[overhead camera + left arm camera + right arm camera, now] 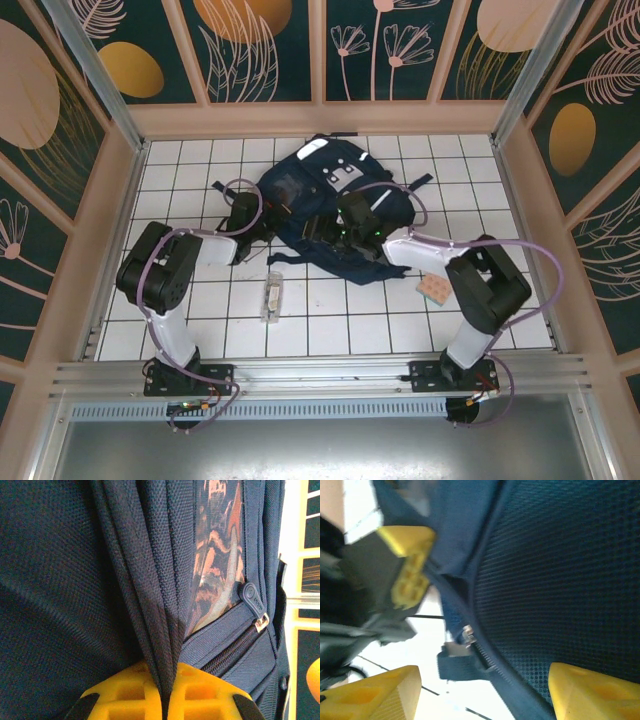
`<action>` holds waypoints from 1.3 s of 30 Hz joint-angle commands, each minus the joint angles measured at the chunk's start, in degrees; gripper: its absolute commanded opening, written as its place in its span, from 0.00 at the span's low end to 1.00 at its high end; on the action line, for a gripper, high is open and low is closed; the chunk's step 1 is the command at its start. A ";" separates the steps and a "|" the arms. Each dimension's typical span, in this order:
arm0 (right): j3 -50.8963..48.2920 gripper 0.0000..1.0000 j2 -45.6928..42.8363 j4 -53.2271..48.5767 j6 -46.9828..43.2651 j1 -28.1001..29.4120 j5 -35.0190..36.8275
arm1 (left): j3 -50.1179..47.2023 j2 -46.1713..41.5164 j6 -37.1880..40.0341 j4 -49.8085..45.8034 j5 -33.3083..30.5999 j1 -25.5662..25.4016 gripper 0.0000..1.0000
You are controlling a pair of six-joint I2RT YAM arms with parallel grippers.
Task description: Pack books, pencil case, and school supplies into a backpack
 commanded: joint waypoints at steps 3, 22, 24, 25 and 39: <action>1.42 0.70 3.70 -0.11 0.04 -3.91 6.57 | -3.53 -3.79 -3.36 1.12 3.64 -1.77 0.00; 7.61 0.64 0.94 -9.61 -6.74 -4.21 9.31 | -2.76 -2.08 -9.48 7.53 5.32 -4.81 0.01; 4.32 0.56 -0.80 -7.63 -3.91 -3.15 7.00 | -2.10 -1.84 -9.76 7.84 5.22 -4.90 0.01; 2.96 0.51 -1.33 -6.65 -2.36 -2.53 5.99 | -2.01 -1.84 -9.87 7.82 4.88 -4.97 0.01; 3.85 0.39 4.29 -5.34 2.72 1.79 10.72 | -4.38 -4.37 -12.79 10.58 1.00 -4.99 0.03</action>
